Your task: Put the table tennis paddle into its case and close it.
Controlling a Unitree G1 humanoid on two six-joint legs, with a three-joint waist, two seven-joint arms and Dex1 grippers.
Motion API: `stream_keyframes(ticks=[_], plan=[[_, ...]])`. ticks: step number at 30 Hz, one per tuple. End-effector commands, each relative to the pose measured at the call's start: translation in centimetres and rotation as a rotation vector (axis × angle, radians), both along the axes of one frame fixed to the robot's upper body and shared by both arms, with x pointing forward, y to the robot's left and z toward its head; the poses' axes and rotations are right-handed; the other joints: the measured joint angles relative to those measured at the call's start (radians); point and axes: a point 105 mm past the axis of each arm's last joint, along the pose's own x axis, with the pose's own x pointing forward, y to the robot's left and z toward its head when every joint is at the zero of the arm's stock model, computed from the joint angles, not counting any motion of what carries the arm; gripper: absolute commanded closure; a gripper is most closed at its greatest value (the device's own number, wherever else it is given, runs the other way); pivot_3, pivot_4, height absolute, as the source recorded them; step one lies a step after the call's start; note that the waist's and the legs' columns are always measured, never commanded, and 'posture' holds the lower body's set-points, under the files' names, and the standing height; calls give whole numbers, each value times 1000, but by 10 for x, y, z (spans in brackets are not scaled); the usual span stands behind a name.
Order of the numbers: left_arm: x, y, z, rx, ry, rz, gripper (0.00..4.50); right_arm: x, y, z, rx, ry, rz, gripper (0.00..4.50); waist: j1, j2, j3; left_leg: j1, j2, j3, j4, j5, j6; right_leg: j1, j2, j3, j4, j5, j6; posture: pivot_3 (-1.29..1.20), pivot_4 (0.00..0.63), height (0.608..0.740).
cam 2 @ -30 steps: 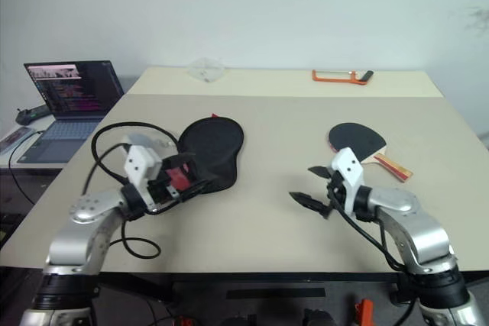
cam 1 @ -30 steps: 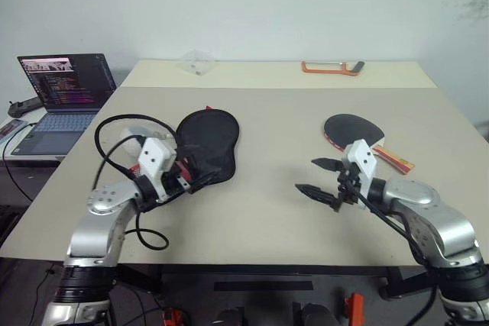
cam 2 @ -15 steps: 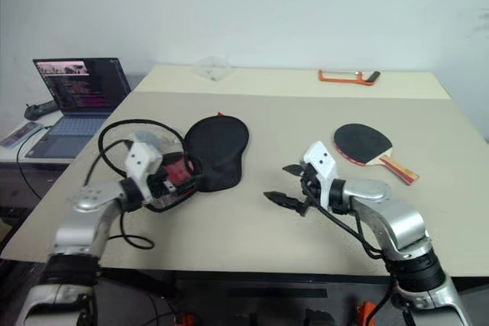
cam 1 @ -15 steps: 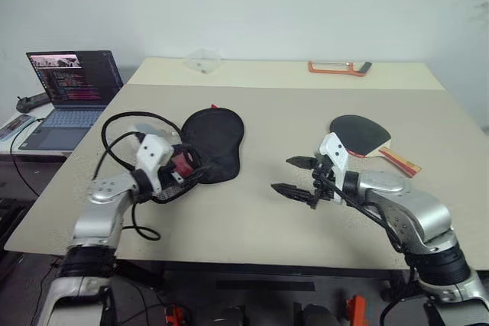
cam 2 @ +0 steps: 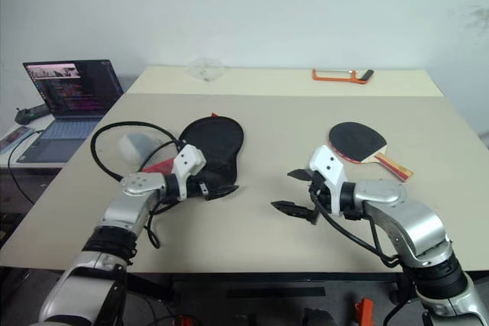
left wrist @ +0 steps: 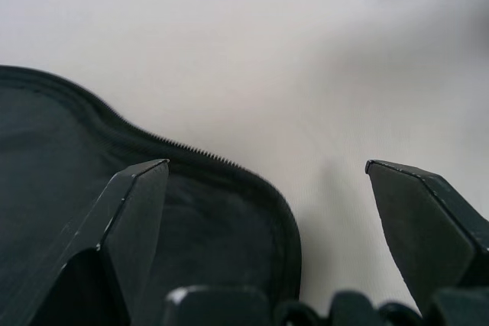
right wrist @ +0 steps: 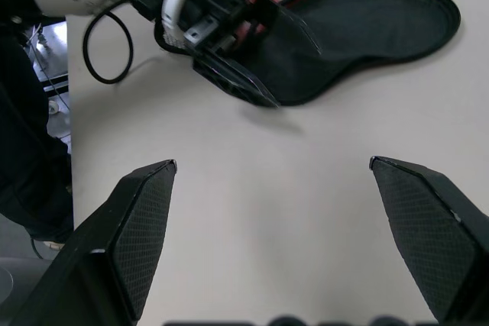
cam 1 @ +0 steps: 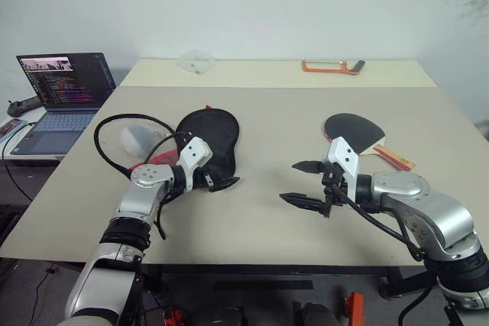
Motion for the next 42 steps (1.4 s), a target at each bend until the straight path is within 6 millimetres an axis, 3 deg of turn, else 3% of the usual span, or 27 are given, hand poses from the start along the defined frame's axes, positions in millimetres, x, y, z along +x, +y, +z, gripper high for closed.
stream_keyframes(ticks=[1,7,10,21,30,35,42], plan=[[0,0,0,23,-3,-15,0,-1,-6,38,20,-147,29,45,0,0,0,0,0,0,0,0,0,0,0,0,0,0,0,0,150,740],[-3,-1,-12,52,36,-38,0,4,-10,43,14,-169,16,45,0,0,0,0,0,1,0,0,0,-1,0,1,2,0,0,0,150,740],[-2,0,-16,69,46,-35,602,4,-9,41,17,-167,13,0,0,-1,0,0,0,4,0,0,1,-4,0,4,5,0,0,0,150,740],[5,15,-30,23,97,76,4436,11,-25,46,5,-192,-57,0,0,-1,-1,0,0,6,1,2,4,-7,-1,5,14,0,0,0,150,740],[6,-4,-25,-11,74,3,4476,14,-30,48,0,-203,-80,0,2,-2,-2,0,-1,5,2,3,5,-6,-1,5,15,1,1,0,150,740],[-13,-56,-19,12,118,-314,4476,15,-35,50,-9,-207,-98,0,15,-2,-2,-2,-2,5,3,5,3,-7,-1,3,14,1,1,0,150,740],[-30,-87,-17,83,144,-556,4476,14,-39,52,-18,-213,-116,0,19,-2,-2,-12,-2,3,12,5,2,-10,-1,1,13,1,1,0,150,740]])
